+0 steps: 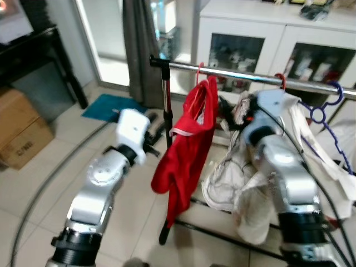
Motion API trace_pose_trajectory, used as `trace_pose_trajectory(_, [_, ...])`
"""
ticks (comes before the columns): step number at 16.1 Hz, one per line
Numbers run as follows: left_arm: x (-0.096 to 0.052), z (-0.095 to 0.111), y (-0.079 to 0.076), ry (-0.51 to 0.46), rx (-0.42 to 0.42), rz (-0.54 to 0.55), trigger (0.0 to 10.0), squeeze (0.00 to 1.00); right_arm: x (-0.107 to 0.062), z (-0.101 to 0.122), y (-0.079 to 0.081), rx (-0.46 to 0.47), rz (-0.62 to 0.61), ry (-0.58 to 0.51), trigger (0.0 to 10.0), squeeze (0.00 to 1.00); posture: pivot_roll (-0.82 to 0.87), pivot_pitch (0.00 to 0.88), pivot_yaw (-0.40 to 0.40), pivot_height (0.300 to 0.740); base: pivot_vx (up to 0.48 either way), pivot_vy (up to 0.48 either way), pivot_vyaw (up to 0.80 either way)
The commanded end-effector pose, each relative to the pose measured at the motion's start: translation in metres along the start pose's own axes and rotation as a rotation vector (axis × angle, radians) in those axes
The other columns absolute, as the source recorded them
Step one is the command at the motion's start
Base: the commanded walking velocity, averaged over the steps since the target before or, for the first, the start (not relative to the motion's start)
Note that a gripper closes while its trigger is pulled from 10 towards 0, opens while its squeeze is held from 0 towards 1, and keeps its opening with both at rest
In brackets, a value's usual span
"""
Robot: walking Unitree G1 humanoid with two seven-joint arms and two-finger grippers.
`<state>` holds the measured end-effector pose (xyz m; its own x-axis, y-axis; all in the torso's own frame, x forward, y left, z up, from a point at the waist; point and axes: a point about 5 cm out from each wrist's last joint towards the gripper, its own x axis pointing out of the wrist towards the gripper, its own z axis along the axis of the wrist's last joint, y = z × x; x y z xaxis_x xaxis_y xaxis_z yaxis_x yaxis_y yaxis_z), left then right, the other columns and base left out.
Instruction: Hang hanger
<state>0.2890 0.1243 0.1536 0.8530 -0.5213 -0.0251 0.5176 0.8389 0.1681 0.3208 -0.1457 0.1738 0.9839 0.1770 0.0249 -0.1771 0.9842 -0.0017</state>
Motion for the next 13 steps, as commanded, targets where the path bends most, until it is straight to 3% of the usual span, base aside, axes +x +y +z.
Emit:
trace_pose_trajectory(1, [-0.006,-0.002,0.007,0.013,0.019,0.003,10.0,0.00,0.001,0.005,0.006,-0.007,0.008,0.002,10.0,0.00,-0.02,0.000,0.009,0.740,0.000,0.000,0.00])
trace_pose_trajectory(6, [-0.011,-0.005,0.005,0.051,0.057,-0.096,10.0,0.00,-0.001,-0.002,-0.013,-0.123,-0.048,0.166,10.0,0.00,-0.02,0.000,0.009,0.740,0.000,0.000,0.00])
trace_pose_trajectory(9, [-0.016,-0.009,-0.003,0.081,0.070,-0.194,10.0,0.00,-0.004,0.004,-0.026,-0.139,-0.084,0.182,10.0,0.00,-0.02,0.000,0.008,0.740,0.000,0.000,0.00])
trace_pose_trajectory(13, [-0.017,-0.008,-0.004,0.073,0.058,-0.198,10.0,0.00,-0.016,0.013,-0.044,-0.138,-0.022,0.221,10.0,0.00,-0.03,0.000,0.006,0.740,0.000,0.000,0.00])
